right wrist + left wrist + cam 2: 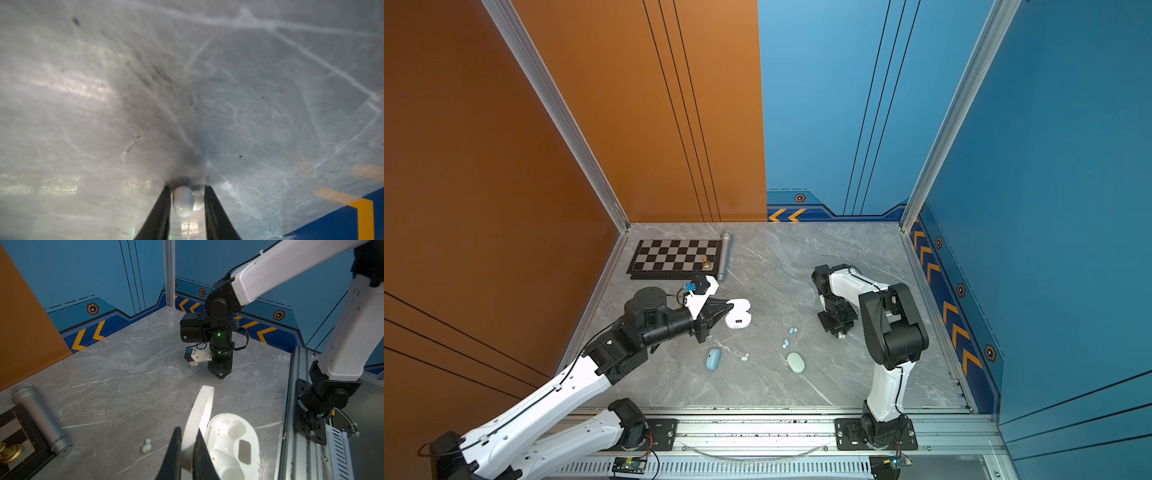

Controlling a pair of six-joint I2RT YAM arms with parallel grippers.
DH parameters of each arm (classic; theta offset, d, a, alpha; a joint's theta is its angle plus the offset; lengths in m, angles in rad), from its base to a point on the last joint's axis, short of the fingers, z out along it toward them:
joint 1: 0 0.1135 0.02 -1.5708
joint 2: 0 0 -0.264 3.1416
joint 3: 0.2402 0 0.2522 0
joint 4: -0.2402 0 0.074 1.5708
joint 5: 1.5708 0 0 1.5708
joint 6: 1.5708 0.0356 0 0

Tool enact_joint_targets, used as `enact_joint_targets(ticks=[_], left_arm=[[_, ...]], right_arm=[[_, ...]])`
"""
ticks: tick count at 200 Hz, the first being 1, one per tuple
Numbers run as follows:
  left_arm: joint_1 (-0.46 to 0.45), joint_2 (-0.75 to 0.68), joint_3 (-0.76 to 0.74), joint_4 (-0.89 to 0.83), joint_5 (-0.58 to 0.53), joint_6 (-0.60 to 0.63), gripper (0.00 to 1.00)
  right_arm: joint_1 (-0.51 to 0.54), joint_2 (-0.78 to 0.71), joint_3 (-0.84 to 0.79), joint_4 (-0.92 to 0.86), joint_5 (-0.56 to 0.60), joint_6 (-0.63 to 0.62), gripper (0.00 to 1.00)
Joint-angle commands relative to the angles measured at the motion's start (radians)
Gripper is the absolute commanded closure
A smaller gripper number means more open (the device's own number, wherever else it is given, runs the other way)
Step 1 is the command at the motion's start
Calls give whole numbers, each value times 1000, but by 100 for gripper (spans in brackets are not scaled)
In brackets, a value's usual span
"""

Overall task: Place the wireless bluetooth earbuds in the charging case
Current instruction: 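Lower the right gripper and close it on the white earbud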

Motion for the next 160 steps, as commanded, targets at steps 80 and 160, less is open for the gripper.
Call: enact_joint_targets(ticks=[80, 160], left_arm=[[14, -24, 10, 7, 2, -3, 100], [15, -17, 10, 15, 4, -9, 100]], right_arm=[[-2, 44, 4, 8, -27, 17, 67], [0, 69, 19, 7, -49, 25, 72]])
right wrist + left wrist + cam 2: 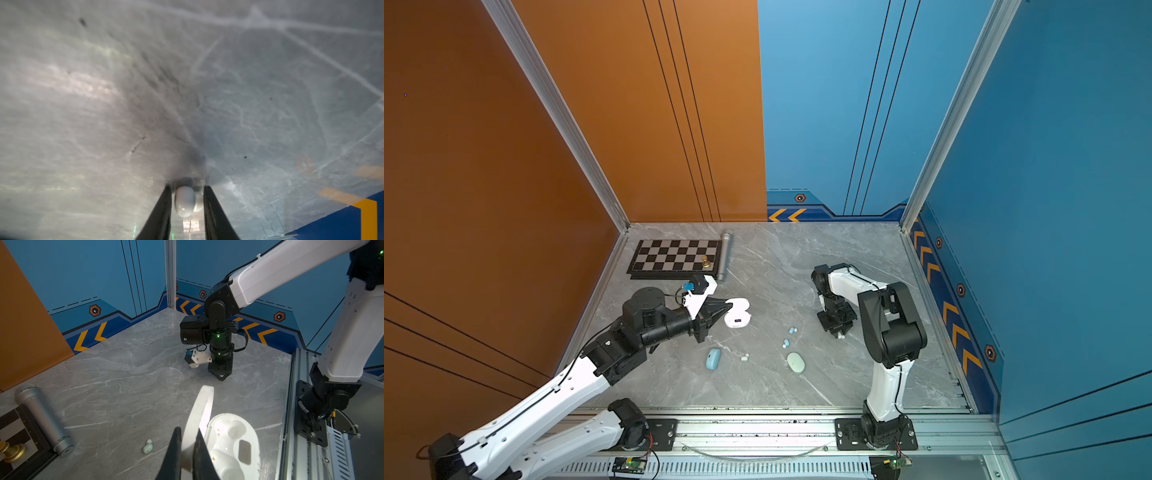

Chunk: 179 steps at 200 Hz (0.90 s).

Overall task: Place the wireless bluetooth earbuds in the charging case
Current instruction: 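Lower the right gripper and close it on the white earbud, then lift the white earbud and carry it to the open case in the left gripper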

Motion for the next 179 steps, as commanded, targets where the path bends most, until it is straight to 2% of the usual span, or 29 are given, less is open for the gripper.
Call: enact_joint_targets(ticks=[1, 66, 94, 110, 179], left_arm=[[9, -8, 9, 16, 5, -9, 100], [13, -14, 12, 4, 2, -3, 100], [14, -9, 6, 20, 3, -16, 100], [14, -5, -7, 52, -8, -30, 100], [11, 55, -54, 257, -104, -95, 100]], right_arm=[[0, 48, -2, 28, -36, 22, 72], [0, 48, 3, 28, -53, 29, 85], [-4, 10, 17, 20, -112, 46, 88], [-17, -41, 32, 14, -199, 70, 88], [-71, -298, 128, 16, -755, 150, 88]])
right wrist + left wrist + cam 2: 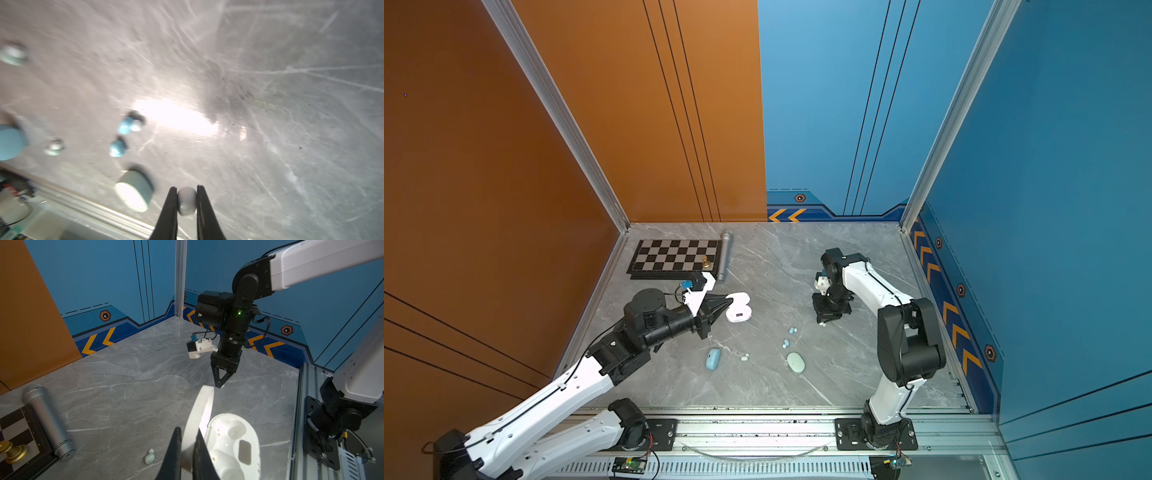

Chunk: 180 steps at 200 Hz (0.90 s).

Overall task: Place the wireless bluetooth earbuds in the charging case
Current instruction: 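Lift the white earbud and carry it to the open case in the left gripper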

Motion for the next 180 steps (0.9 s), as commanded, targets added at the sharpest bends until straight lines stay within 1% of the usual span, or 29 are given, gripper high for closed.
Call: enact_joint_targets(ticks=[1, 35, 50, 59, 112, 131, 154, 180], left_arm=[[10, 25, -8, 116, -49, -32, 100], [9, 72, 7, 184, -77, -48, 100], [9, 89, 18, 204, -80, -51, 100], [9, 101, 27, 206, -76, -51, 100], [7, 122, 56, 205, -17, -6, 100], [7, 120, 59, 207, 45, 44, 100], [7, 117, 69, 206, 76, 62, 100], [7, 118, 82, 206, 115, 76, 100]], right_arm=[[-11, -78, 44, 4, -269, 47, 88], [3, -162, 78, 11, -513, 70, 88], [18, -191, 86, 27, -592, 86, 88], [30, -207, 91, 39, -616, 99, 87], [128, -266, 153, 66, -660, 124, 87], [155, -278, 171, 71, -666, 124, 87], [196, -287, 196, 72, -652, 121, 87], [241, -288, 223, 74, -612, 118, 87]])
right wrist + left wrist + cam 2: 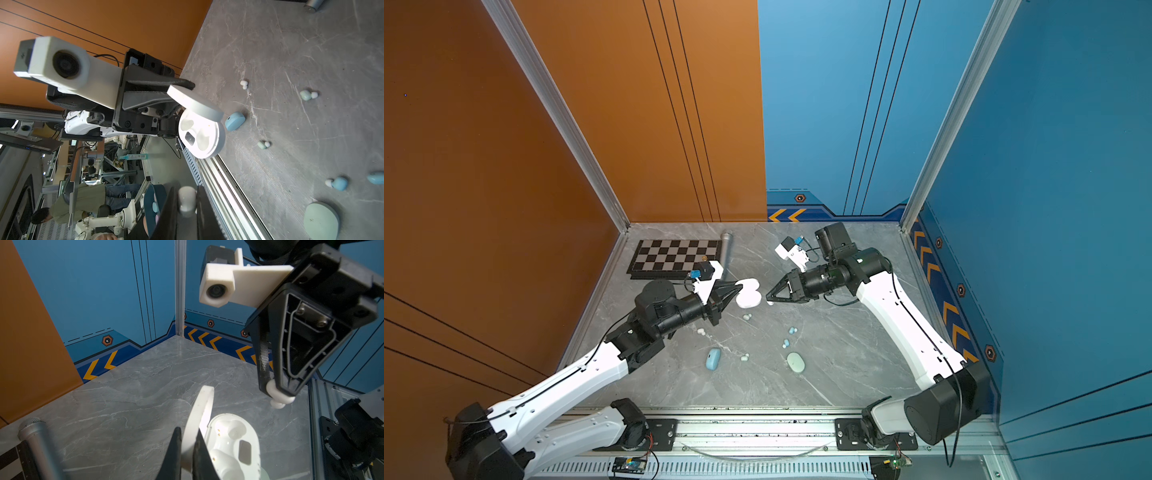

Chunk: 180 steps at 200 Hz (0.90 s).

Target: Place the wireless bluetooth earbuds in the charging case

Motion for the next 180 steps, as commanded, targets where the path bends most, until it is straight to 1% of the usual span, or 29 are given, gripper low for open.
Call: enact_joint_targets(ticks=[1, 36, 73, 123, 150, 180], left_arm=[[7, -7, 39, 24, 72, 36, 100], [6, -1, 53, 24, 114, 47, 100], [4, -2, 56, 24, 133, 53, 100], [0, -5, 59, 24, 126, 51, 100], [-8, 1, 65, 24, 111, 50, 100], [-17, 10, 70, 24, 99, 55, 100]], right_arm=[[39, -22, 41, 12, 20, 5, 86], [75, -2, 70, 13, 44, 9, 86], [77, 12, 98, 13, 65, 8, 87], [90, 35, 120, 26, 74, 26, 87], [119, 37, 111, 75, 87, 61, 87], [145, 31, 64, 188, 106, 136, 87]])
